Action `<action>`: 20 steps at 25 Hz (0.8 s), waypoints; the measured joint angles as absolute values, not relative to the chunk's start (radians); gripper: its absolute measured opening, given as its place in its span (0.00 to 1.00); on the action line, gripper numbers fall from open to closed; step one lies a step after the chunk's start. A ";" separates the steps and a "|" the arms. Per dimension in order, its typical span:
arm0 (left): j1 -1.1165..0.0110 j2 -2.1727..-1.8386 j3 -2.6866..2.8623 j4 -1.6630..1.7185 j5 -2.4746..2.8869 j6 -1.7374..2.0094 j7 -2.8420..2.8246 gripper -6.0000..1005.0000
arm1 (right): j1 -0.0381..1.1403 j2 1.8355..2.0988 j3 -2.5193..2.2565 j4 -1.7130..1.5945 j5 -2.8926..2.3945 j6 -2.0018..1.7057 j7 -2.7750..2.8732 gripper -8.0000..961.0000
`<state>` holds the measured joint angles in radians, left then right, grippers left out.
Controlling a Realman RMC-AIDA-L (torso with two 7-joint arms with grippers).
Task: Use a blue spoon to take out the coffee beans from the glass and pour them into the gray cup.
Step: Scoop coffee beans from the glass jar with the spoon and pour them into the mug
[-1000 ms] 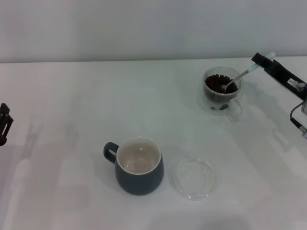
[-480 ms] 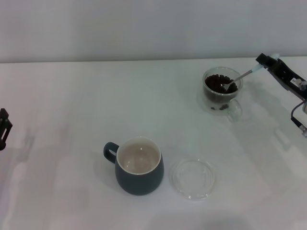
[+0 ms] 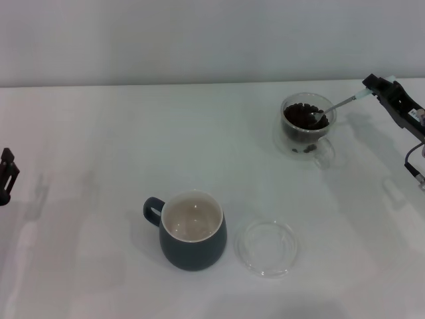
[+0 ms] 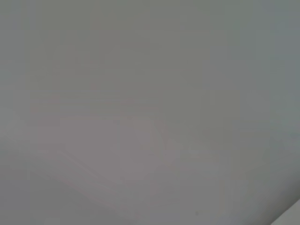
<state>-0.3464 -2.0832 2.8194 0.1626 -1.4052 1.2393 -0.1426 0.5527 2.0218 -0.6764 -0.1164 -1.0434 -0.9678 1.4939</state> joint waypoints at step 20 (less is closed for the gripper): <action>-0.344 -2.086 2.819 0.172 -1.405 1.240 -0.143 0.76 | 0.525 2.015 -0.685 -0.059 -0.907 -1.025 1.655 0.23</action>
<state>-0.3437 -2.0860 2.8195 0.1720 -1.4051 1.2398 -0.1426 0.5255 2.0152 -0.6852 -0.0587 -0.9066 -1.0246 1.6551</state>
